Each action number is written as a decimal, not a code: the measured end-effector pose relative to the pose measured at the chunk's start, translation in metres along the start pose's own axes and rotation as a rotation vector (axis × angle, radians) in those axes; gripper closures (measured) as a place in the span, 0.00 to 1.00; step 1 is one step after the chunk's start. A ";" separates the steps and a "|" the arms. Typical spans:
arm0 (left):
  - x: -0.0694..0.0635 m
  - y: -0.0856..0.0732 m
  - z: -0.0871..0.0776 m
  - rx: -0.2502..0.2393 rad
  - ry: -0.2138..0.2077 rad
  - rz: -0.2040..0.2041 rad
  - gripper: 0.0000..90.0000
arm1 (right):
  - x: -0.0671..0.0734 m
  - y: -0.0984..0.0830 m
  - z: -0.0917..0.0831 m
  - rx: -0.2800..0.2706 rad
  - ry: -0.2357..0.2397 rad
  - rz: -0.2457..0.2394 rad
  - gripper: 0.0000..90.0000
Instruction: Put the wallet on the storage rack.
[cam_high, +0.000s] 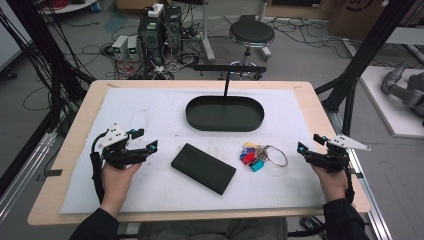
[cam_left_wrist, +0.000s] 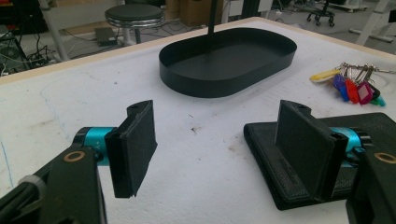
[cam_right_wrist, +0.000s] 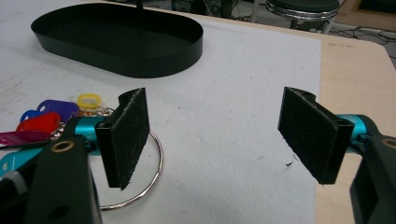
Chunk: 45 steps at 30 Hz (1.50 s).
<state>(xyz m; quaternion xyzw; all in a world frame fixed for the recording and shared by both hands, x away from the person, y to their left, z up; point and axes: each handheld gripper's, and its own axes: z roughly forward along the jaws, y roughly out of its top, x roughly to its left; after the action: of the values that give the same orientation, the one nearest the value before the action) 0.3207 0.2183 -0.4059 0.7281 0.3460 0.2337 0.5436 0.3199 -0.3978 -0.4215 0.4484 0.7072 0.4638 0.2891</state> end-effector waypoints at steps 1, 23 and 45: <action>0.000 0.000 0.001 0.002 -0.006 0.000 0.32 | 0.000 0.000 0.000 -0.002 -0.002 0.002 0.28; -0.007 -0.005 0.023 0.075 -0.034 -0.020 0.37 | 0.000 -0.003 0.000 0.010 0.006 0.019 0.39; -0.019 -0.009 0.051 0.163 -0.155 -0.056 0.41 | 0.005 -0.007 0.007 0.072 0.055 0.015 0.46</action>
<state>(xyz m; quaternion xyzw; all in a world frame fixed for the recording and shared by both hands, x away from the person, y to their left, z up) 0.3430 0.1734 -0.4297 0.7760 0.3410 0.1327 0.5138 0.3211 -0.3921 -0.4306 0.4510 0.7279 0.4523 0.2495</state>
